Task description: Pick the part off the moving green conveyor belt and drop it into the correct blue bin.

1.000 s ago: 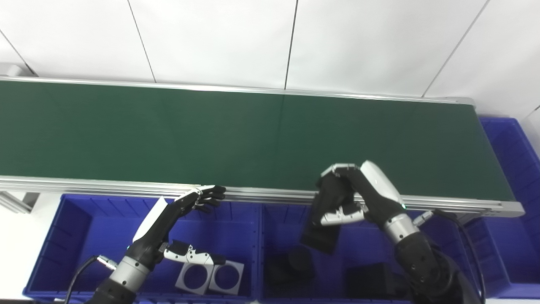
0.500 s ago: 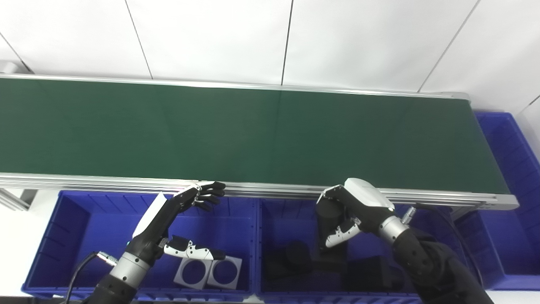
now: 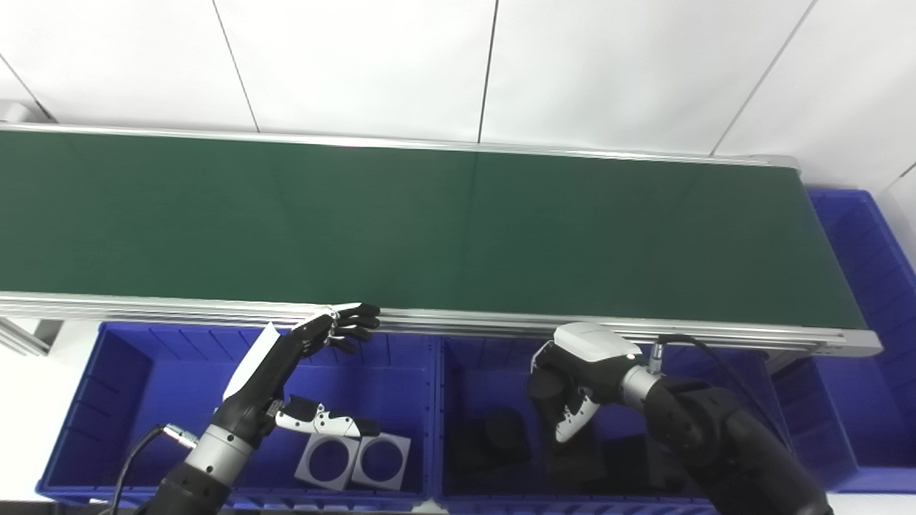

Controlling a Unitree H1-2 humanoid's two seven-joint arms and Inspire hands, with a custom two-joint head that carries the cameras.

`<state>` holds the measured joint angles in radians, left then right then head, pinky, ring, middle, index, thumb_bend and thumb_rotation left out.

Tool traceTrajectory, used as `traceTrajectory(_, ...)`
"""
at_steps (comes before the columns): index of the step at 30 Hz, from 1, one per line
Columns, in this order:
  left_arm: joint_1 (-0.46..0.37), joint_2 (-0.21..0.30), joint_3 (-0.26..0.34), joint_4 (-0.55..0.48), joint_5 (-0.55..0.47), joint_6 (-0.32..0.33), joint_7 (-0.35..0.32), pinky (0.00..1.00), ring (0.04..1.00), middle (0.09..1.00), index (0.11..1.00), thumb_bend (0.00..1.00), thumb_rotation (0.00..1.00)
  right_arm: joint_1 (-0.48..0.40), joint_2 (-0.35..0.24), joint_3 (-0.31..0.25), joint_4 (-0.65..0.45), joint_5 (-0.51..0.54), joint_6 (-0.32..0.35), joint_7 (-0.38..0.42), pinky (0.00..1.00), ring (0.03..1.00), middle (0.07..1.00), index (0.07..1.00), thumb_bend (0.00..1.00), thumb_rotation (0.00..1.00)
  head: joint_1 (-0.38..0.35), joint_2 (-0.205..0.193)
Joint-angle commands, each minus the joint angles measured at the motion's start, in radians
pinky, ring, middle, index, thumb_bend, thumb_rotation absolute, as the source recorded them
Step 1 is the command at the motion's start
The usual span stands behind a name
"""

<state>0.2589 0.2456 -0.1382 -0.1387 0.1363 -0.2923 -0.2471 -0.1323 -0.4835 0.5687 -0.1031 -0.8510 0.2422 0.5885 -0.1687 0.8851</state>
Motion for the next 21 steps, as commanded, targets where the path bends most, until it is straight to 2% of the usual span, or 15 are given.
traceTrajectory(1, -0.008, 0.009, 0.005, -0.031, -0.01, -0.019, 0.006, 0.63, 0.706, 0.762, 0.789, 0.87, 0.15, -0.032, -0.021, 0.018, -0.033, -0.063, -0.026, 0.023, 0.76, 0.819, 0.827, 0.652, 0.68, 0.25, -0.001, 0.001)
traceTrajectory(2, -0.006, 0.009, 0.005, -0.034, -0.008, -0.016, 0.007, 0.63, 0.705, 0.761, 0.789, 0.87, 0.15, -0.038, -0.025, 0.034, -0.039, -0.093, -0.019, 0.049, 0.86, 0.864, 0.861, 0.755, 0.76, 0.37, -0.001, 0.001)
traceTrajectory(3, -0.006, 0.01, 0.005, -0.037, -0.007, -0.014, 0.007, 0.63, 0.705, 0.761, 0.789, 0.87, 0.15, -0.044, -0.026, 0.045, -0.045, -0.118, -0.013, 0.073, 0.88, 0.869, 0.865, 0.766, 0.77, 0.39, -0.001, 0.002)
traceTrajectory(5, -0.005, 0.011, 0.005, -0.039, -0.013, -0.013, 0.004, 0.63, 0.705, 0.76, 0.79, 0.87, 0.14, -0.049, -0.027, 0.058, -0.053, -0.153, -0.012, 0.103, 0.96, 0.902, 0.884, 0.821, 0.85, 0.49, 0.0, 0.003)
traceTrajectory(10, -0.001, 0.014, 0.007, -0.053, -0.006, 0.002, 0.004, 0.63, 0.704, 0.76, 0.79, 0.87, 0.14, -0.044, -0.015, 0.052, -0.096, -0.201, -0.003, 0.166, 1.0, 0.955, 0.915, 0.875, 0.92, 0.59, 0.0, 0.009)
traceTrajectory(15, -0.001, 0.019, 0.007, -0.045, -0.015, -0.014, 0.002, 0.63, 0.703, 0.758, 0.791, 0.87, 0.15, -0.026, -0.001, 0.03, -0.158, -0.22, 0.007, 0.204, 1.0, 0.976, 0.934, 0.893, 0.96, 0.62, -0.003, 0.012)
traceTrajectory(17, 0.001, 0.022, 0.007, -0.051, -0.012, -0.007, 0.001, 0.63, 0.706, 0.762, 0.793, 0.87, 0.15, -0.011, 0.008, 0.006, -0.196, -0.197, 0.017, 0.221, 1.0, 0.977, 0.937, 0.898, 0.95, 0.61, -0.003, 0.013)
traceTrajectory(21, 0.007, 0.025, 0.006, -0.062, -0.005, 0.005, 0.002, 0.64, 0.712, 0.765, 0.794, 0.87, 0.15, 0.048, 0.044, -0.098, -0.258, -0.051, 0.012, 0.166, 0.99, 0.934, 0.909, 0.894, 0.94, 0.53, 0.0, 0.016)
